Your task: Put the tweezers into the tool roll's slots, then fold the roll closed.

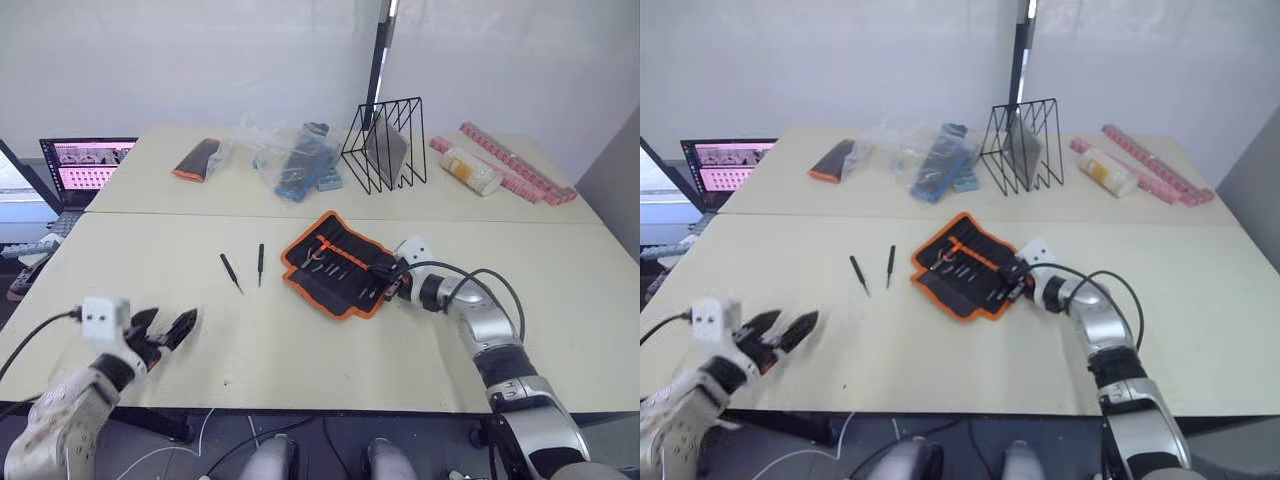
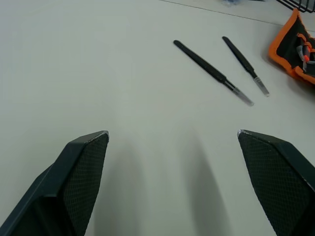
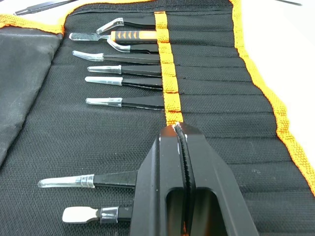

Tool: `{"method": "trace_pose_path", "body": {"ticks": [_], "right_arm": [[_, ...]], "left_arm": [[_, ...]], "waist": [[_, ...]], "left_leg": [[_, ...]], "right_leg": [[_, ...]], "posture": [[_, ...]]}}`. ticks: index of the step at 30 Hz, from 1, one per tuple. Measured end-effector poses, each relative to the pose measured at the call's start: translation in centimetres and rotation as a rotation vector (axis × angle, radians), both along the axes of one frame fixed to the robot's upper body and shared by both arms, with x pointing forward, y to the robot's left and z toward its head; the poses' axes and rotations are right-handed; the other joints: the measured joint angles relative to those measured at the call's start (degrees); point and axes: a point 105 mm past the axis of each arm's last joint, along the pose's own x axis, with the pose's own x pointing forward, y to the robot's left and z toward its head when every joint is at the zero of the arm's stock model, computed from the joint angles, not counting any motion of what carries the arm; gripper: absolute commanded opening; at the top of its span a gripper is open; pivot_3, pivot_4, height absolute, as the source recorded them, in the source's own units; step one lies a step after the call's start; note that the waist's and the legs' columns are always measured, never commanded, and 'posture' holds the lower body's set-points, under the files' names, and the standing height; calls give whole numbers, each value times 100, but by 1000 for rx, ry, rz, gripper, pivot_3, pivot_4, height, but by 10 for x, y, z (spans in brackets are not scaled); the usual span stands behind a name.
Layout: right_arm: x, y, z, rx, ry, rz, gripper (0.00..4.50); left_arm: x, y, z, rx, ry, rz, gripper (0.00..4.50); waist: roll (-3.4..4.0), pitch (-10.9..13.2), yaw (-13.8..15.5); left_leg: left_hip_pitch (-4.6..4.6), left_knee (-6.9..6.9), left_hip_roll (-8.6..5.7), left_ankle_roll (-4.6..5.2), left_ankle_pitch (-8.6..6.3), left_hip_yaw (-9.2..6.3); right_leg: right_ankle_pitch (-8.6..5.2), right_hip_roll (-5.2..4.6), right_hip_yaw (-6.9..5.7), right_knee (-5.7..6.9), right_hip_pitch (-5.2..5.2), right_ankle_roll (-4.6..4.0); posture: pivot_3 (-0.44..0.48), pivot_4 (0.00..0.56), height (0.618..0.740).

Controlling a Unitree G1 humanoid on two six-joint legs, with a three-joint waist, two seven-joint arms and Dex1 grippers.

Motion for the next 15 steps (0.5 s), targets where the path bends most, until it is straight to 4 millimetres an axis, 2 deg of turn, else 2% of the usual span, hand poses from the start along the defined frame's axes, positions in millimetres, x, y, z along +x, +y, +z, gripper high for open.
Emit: {"method": "trace_pose_path", "body": {"ticks": [3, 7, 15], "right_arm": [[0, -1, 0, 0, 1, 3, 0], [0, -1, 0, 0, 2, 6, 0], [0, -1, 1, 1, 2, 7, 0]], "left_arm": [[-13, 3, -8, 4, -7, 36, 4456], [-18, 7, -10, 32, -29, 68, 4456], [-9, -2, -11, 27, -53, 68, 4456]], "waist": [[0, 0, 11], [0, 0, 16], [0, 0, 21]], "left_leg": [[0, 0, 0, 0, 0, 0], [0, 0, 1, 1, -1, 1], [0, 0, 1, 2, -1, 1]], "right_leg": [[0, 0, 0, -4, 0, -1], [-1, 0, 0, -4, 0, -1], [-1, 1, -2, -5, 1, -1]], "posture": [[0, 150, 687], [0, 150, 687], [0, 150, 687]]}}
